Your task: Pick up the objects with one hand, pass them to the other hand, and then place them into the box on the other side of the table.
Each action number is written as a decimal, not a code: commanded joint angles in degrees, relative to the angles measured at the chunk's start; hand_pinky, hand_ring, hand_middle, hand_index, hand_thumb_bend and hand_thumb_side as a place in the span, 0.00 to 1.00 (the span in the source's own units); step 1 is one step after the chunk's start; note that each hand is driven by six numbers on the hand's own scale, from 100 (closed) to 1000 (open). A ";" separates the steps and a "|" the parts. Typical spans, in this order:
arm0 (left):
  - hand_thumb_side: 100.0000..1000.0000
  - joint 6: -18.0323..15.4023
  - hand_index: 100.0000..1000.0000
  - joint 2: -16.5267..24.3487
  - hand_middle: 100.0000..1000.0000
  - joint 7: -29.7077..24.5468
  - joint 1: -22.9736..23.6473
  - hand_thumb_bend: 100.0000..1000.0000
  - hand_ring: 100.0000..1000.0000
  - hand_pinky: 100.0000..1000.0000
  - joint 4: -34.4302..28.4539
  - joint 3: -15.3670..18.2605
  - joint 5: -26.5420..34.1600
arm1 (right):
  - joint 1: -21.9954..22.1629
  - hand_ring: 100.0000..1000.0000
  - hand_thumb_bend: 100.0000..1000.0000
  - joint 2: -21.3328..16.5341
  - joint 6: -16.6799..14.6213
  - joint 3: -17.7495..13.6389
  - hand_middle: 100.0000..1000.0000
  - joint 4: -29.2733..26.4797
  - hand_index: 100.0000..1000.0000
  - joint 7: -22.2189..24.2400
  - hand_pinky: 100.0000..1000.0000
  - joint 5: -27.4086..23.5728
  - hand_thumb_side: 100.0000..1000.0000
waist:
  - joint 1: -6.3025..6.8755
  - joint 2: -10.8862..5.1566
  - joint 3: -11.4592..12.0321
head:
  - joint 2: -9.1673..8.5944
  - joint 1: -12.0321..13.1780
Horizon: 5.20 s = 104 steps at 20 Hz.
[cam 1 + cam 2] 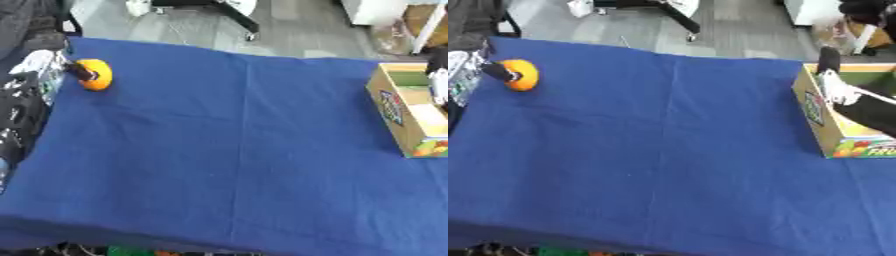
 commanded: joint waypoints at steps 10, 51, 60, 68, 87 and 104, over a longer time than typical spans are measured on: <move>0.25 2.59 0.57 -0.17 0.44 4.95 -0.24 0.20 0.44 0.46 2.83 1.04 3.63 | -0.78 0.82 0.00 -0.13 -0.14 -0.12 0.81 0.32 0.95 0.05 0.81 -0.92 0.19 | -0.91 0.99 -0.83 | -1.26 0.12; 0.08 -13.30 0.29 0.47 0.17 16.54 10.77 0.23 0.22 0.16 -64.86 -10.85 71.72 | -15.28 0.80 0.03 8.60 -1.11 10.91 0.80 3.88 0.93 11.17 0.79 -0.21 0.18 | -0.06 -0.66 1.69 | -2.16 -8.45; 0.06 -12.86 0.29 -0.67 0.17 14.69 11.53 0.23 0.22 0.16 -74.39 -13.95 80.82 | -17.08 0.80 0.13 13.80 -3.14 12.34 0.80 7.26 0.94 12.53 0.80 0.84 0.24 | 0.45 -0.34 2.80 | -3.63 -14.73; 0.05 -12.29 0.29 -1.00 0.17 13.21 12.17 0.24 0.22 0.16 -76.62 -16.13 84.74 | -17.50 0.81 0.16 15.61 -3.83 12.98 0.81 8.36 0.94 13.14 0.80 1.30 0.26 | 0.57 -0.23 3.01 | -3.94 -15.94; 0.05 -11.12 0.28 -1.19 0.16 10.17 12.59 0.25 0.21 0.15 -78.69 -18.68 87.20 | -17.47 0.80 0.19 17.03 -3.95 13.20 0.80 10.50 0.93 12.37 0.78 3.90 0.26 | 0.70 -0.33 3.31 | -3.27 -15.73; 0.05 -11.47 0.28 4.49 0.16 11.98 18.66 0.26 0.21 0.14 -78.69 -14.71 83.85 | -16.91 0.79 0.20 15.75 -2.85 12.22 0.80 10.34 0.92 9.58 0.78 7.88 0.26 | 0.69 -0.31 3.21 | -4.25 -16.91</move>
